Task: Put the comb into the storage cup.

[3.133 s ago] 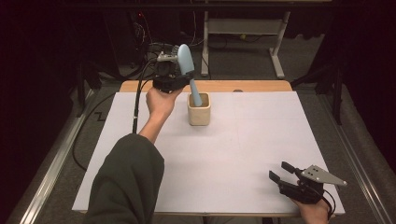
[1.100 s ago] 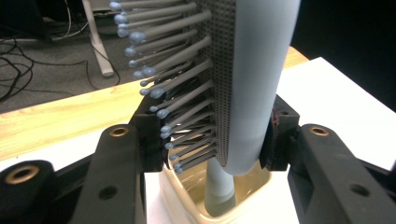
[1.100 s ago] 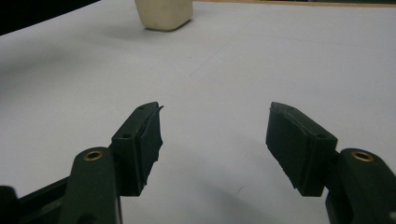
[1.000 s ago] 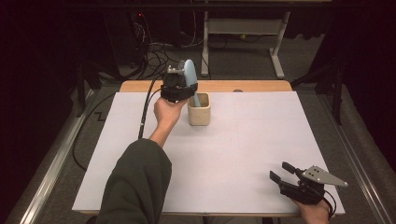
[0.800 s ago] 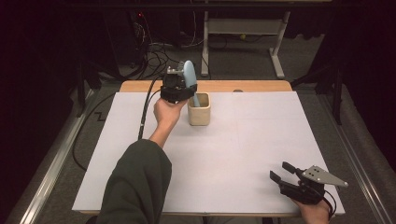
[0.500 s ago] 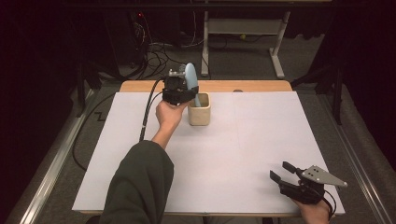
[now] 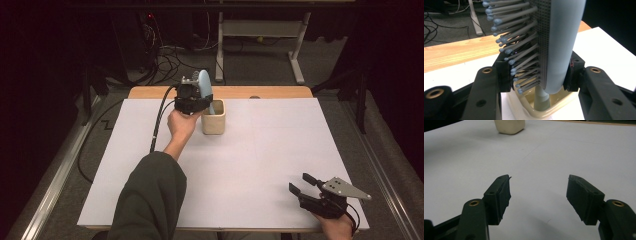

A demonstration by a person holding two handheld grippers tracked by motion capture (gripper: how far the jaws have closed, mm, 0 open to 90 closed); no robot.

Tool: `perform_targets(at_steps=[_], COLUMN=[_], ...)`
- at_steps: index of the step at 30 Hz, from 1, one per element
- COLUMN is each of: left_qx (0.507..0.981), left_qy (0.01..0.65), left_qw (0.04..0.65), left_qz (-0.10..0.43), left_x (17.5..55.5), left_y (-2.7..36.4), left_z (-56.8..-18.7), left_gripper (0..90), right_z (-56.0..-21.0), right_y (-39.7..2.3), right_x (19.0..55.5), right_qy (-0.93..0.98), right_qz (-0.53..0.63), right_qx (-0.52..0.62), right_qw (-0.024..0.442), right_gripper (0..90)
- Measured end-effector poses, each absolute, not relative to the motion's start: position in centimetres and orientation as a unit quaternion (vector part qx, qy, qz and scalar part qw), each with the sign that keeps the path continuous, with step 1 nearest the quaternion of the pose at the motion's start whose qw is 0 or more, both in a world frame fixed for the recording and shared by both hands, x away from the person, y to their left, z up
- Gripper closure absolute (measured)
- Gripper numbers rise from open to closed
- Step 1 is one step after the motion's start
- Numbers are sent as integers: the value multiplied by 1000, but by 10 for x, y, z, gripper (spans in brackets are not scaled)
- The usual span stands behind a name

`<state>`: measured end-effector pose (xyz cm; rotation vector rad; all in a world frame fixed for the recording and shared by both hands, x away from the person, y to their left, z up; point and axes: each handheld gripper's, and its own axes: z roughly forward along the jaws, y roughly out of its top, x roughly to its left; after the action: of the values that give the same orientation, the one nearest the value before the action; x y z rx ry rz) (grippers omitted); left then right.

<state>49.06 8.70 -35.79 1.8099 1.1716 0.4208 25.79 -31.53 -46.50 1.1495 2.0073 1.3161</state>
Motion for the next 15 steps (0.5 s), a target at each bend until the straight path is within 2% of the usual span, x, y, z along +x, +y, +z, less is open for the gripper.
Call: perform_targets(at_steps=[15], left_qx=[741], left_qy=[476], left_qw=[442], left_qz=[171], left_x=[490], left_y=[88], left_z=[-367], left_gripper=[519], right_z=[-465], right_y=[-315], right_x=[258], right_qy=[733], right_qz=[480], right_qx=[419], right_qw=[239], right_gripper=[359])
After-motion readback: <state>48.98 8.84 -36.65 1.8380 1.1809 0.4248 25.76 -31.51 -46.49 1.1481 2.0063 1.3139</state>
